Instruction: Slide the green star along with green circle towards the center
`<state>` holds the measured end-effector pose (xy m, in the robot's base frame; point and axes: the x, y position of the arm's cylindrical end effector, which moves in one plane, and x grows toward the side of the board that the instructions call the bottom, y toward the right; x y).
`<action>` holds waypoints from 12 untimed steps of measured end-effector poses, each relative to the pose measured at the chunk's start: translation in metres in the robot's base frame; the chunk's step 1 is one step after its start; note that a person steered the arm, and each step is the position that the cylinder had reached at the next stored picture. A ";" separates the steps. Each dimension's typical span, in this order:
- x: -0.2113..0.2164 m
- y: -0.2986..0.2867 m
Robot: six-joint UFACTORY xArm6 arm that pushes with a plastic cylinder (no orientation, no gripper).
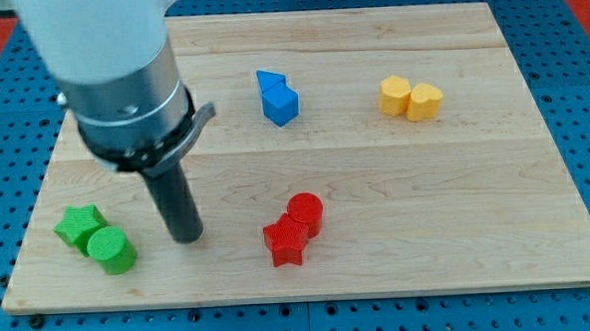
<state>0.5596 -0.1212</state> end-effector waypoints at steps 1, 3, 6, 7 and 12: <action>0.006 -0.037; -0.005 -0.019; 0.035 -0.088; -0.005 -0.089; -0.050 -0.136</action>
<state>0.5091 -0.2567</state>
